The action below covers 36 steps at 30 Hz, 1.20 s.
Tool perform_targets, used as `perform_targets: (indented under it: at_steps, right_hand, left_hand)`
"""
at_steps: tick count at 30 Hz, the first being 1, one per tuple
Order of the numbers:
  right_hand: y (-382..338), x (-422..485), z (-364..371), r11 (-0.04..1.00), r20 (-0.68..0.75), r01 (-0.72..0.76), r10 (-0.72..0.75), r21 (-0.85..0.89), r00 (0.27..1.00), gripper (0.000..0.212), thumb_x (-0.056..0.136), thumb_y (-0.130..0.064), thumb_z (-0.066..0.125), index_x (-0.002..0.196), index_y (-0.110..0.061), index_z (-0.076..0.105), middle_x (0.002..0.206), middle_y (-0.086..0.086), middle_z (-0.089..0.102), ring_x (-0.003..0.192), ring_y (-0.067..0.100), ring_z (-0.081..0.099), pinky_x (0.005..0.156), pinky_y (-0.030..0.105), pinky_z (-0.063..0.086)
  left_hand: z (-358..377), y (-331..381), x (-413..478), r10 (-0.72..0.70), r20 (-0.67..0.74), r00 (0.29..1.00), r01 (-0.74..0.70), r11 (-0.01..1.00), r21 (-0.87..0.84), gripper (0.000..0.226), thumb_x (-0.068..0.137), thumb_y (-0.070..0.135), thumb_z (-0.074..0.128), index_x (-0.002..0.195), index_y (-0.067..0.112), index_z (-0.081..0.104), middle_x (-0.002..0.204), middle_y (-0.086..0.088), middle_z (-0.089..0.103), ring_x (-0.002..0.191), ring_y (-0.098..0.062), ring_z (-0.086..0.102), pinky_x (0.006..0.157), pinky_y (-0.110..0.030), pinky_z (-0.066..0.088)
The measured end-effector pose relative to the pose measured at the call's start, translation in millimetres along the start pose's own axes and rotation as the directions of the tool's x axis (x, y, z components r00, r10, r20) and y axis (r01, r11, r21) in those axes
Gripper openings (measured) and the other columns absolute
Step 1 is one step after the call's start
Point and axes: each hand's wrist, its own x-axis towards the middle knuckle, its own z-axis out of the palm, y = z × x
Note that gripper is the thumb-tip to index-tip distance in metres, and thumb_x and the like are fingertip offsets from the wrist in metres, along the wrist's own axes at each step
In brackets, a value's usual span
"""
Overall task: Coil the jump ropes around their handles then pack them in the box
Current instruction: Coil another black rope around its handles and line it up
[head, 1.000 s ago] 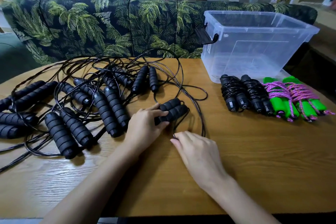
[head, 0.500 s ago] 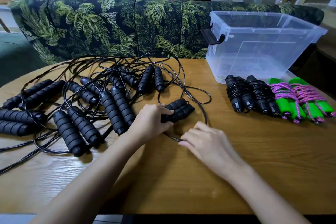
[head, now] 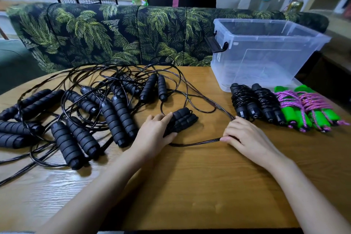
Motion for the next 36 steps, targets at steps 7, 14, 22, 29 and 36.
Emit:
perform_targets:
  at_steps: [7, 14, 22, 29, 36]
  right_hand:
    - [-2, 4, -5, 0.989, 0.097, -0.13, 0.123, 0.073, 0.988, 0.025, 0.094, -0.046, 0.053, 0.073, -0.034, 0.06, 0.077, -0.019, 0.058, 0.094, 0.003, 0.049, 0.099, 0.028, 0.038]
    - [-20, 71, -46, 0.918, 0.22, -0.326, 0.277, 0.227, 0.935, 0.036, 0.086, -0.052, 0.065, 0.064, -0.025, 0.07, 0.055, -0.006, 0.058, 0.062, 0.02, 0.049, 0.057, 0.027, 0.03]
    - [-119, 68, -80, 0.965, -0.06, -0.114, 0.131, 0.236, 0.99, 0.034, 0.088, -0.056, 0.061, 0.071, -0.029, 0.074, 0.056, -0.008, 0.059, 0.066, 0.018, 0.05, 0.064, 0.028, 0.038]
    - [-135, 7, -40, 0.875, -0.147, -0.145, 0.237, 0.463, 0.96, 0.037, 0.085, -0.057, 0.045, 0.083, -0.034, 0.074, 0.065, -0.015, 0.066, 0.066, 0.01, 0.064, 0.068, 0.037, 0.053]
    - [-131, 6, -33, 0.494, 0.111, -0.309, 0.389, 0.813, 0.914, 0.019, 0.091, -0.025, 0.067, 0.078, -0.015, 0.078, 0.082, -0.007, 0.076, 0.062, -0.002, 0.059, 0.075, 0.02, 0.05]
  left_hand:
    - [-5, -7, -8, 0.092, -0.131, 0.987, -0.111, 0.983, -0.144, 0.07, 0.088, 0.037, 0.07, 0.147, 0.009, 0.043, 0.127, -0.01, 0.062, 0.107, -0.027, 0.049, 0.093, -0.044, 0.048]
    - [-38, 38, -35, 0.614, -0.091, 0.784, -0.569, 0.77, 0.29, 0.076, 0.088, 0.047, 0.05, 0.141, -0.005, 0.035, 0.122, -0.015, 0.064, 0.096, -0.023, 0.05, 0.079, -0.033, 0.052]
    - [-42, 45, -29, 0.224, -0.169, 0.96, -0.142, 0.908, 0.395, 0.114, 0.029, 0.038, 0.097, 0.12, -0.018, 0.058, 0.084, -0.017, 0.072, 0.062, -0.03, 0.061, 0.047, -0.028, 0.047]
    - [-50, 31, -23, 0.092, -0.289, 0.953, -0.053, 0.989, 0.14, 0.096, 0.046, 0.021, 0.097, 0.123, -0.017, 0.055, 0.082, -0.018, 0.071, 0.062, -0.037, 0.06, 0.058, -0.034, 0.046]
    - [-60, 40, -31, -0.064, -0.361, 0.931, -0.073, 0.932, -0.354, 0.077, 0.078, 0.023, 0.081, 0.145, 0.01, 0.045, 0.114, -0.006, 0.068, 0.106, -0.028, 0.06, 0.084, -0.028, 0.039]
